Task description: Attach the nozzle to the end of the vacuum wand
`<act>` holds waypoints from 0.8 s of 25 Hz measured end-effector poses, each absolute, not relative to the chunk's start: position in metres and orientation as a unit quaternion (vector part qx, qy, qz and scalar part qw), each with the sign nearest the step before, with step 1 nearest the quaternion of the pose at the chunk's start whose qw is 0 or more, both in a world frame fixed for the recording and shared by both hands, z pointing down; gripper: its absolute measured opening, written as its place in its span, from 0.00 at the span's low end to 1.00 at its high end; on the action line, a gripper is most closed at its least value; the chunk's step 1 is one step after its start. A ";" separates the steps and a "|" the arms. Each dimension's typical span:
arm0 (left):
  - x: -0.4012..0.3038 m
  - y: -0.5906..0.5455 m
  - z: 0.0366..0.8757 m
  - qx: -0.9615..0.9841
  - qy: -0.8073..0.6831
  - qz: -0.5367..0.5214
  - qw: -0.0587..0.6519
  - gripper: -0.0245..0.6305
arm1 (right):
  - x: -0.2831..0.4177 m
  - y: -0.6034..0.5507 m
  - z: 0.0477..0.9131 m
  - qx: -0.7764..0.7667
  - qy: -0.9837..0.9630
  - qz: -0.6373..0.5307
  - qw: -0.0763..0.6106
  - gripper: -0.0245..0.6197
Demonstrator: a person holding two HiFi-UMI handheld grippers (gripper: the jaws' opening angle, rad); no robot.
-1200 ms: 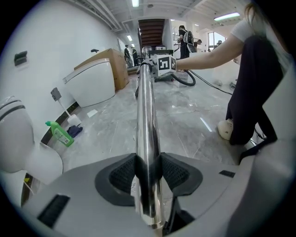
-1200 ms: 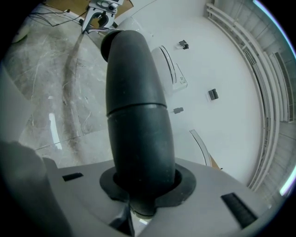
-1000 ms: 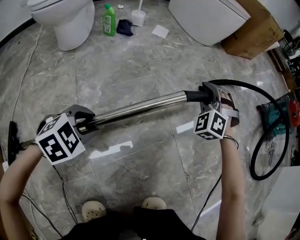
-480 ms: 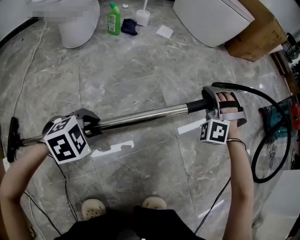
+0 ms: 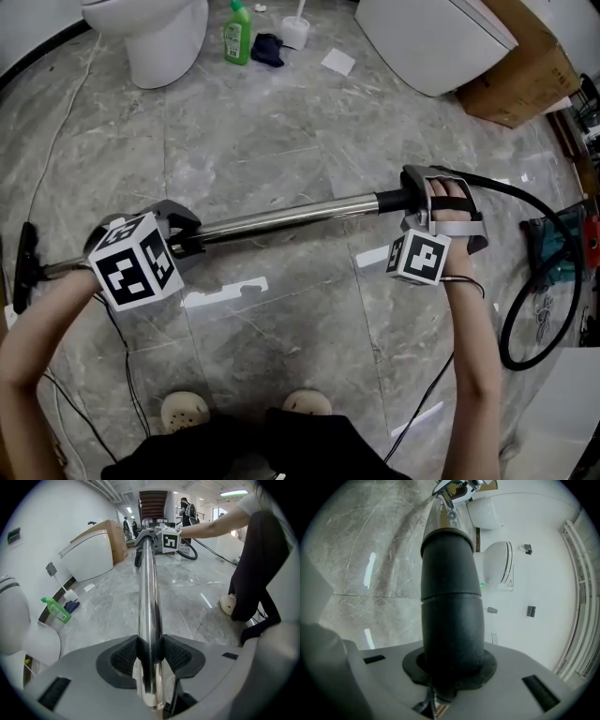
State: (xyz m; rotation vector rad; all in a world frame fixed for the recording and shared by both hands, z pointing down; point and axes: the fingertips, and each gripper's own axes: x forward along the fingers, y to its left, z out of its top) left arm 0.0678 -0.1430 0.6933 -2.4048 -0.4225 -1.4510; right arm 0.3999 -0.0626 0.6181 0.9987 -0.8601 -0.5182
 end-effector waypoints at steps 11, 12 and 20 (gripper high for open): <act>0.066 -0.153 0.690 -0.835 -0.144 -0.510 0.152 0.30 | 0.389 -0.075 0.610 0.459 -0.389 -0.239 0.762 0.14; 0.066 -0.152 0.690 -0.834 -0.144 -0.510 0.152 0.30 | 0.388 -0.075 0.610 0.459 -0.389 -0.238 0.762 0.14; 0.059 -0.150 0.699 -0.821 -0.150 -0.527 0.160 0.30 | 0.374 -0.067 0.629 0.448 -0.410 -0.231 0.760 0.14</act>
